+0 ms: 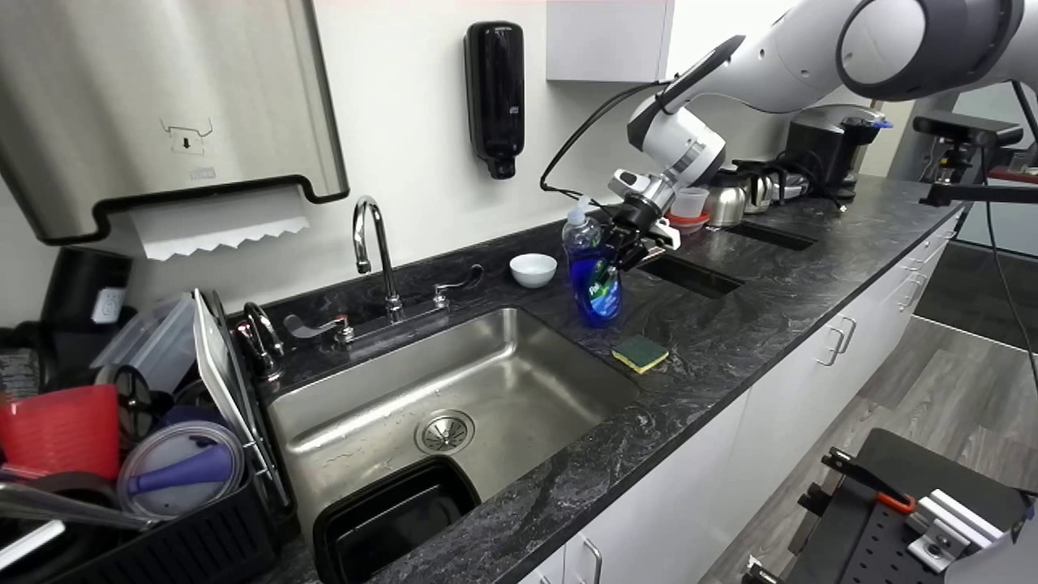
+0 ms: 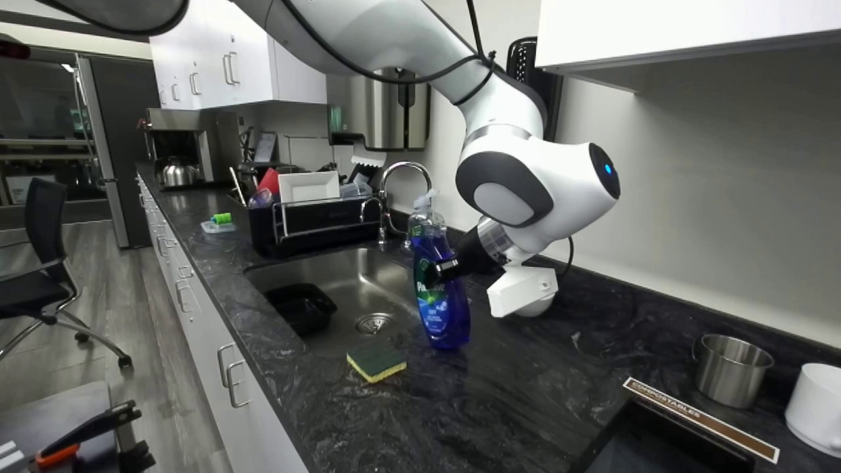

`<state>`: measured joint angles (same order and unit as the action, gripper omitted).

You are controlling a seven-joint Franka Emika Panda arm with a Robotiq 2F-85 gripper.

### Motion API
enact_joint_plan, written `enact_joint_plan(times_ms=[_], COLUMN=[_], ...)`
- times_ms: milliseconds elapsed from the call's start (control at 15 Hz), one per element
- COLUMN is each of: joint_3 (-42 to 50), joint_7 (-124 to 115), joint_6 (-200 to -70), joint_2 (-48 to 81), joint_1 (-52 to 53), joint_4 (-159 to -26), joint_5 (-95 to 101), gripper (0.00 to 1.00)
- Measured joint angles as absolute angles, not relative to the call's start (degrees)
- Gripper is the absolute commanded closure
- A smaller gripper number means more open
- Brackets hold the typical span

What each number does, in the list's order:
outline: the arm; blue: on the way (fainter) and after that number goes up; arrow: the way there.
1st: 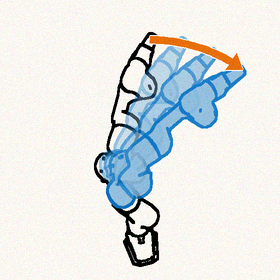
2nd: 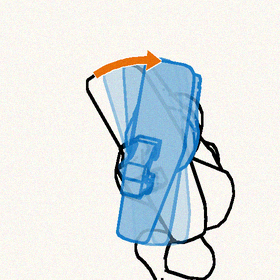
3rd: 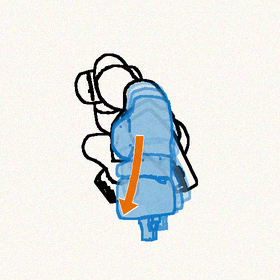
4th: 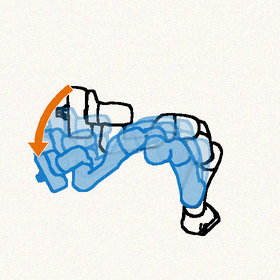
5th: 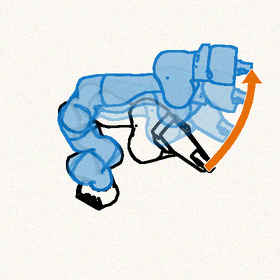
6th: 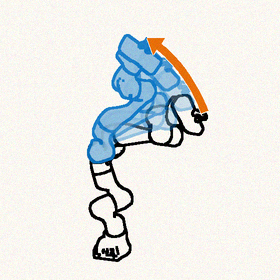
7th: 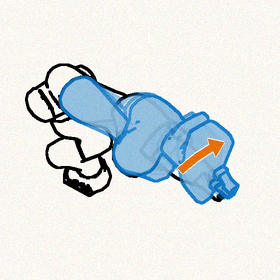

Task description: Pour the liquid soap into the sink

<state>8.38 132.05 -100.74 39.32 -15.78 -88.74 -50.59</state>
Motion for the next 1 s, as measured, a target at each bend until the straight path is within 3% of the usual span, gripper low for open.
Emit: enact_joint_plan(times_ms=[1000], joint_3=[4.12], joint_7=[127.23], joint_6=[-111.53], joint_2=[37.85], joint_1=[-14.9], joint_4=[-91.23], joint_5=[-35.71], gripper=[0.8])
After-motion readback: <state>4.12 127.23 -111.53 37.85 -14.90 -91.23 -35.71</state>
